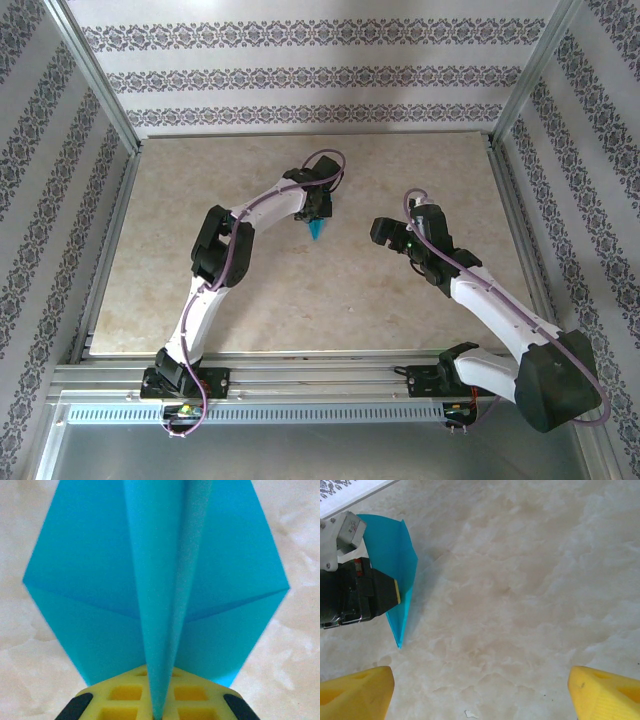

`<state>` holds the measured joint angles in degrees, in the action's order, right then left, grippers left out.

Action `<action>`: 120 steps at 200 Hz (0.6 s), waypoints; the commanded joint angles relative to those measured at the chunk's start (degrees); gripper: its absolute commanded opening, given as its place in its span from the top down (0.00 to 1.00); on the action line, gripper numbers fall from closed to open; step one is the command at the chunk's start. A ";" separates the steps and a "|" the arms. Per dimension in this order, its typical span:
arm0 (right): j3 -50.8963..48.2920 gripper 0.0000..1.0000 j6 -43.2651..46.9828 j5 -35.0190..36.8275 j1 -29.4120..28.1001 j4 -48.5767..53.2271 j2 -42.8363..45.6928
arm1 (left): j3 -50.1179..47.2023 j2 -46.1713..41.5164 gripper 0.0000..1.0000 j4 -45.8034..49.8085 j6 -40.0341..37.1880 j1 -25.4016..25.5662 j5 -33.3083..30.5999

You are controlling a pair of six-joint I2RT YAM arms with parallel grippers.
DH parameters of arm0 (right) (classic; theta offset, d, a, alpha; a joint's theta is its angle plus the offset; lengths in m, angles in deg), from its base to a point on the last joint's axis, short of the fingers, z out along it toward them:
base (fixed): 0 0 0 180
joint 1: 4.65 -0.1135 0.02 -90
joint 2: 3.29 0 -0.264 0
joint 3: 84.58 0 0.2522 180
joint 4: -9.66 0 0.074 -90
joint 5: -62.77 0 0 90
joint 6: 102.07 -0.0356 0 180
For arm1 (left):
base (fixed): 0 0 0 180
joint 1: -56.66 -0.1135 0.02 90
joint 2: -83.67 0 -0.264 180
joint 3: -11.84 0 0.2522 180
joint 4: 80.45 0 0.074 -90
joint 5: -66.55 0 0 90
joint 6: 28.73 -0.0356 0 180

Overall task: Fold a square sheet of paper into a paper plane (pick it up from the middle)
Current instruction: Move the paper plane to the center of the table.

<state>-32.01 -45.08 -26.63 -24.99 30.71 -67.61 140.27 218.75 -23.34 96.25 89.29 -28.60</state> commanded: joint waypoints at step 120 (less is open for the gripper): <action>-1.19 0.10 -0.47 -0.86 0.74 -0.43 -0.37 | 2.93 5.76 0.80 5.26 2.33 0.58 1.15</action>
<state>-32.36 -45.10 -26.85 -24.99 30.51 -67.85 142.90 222.29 -21.00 97.41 89.29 -28.01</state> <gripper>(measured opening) 0.896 0.192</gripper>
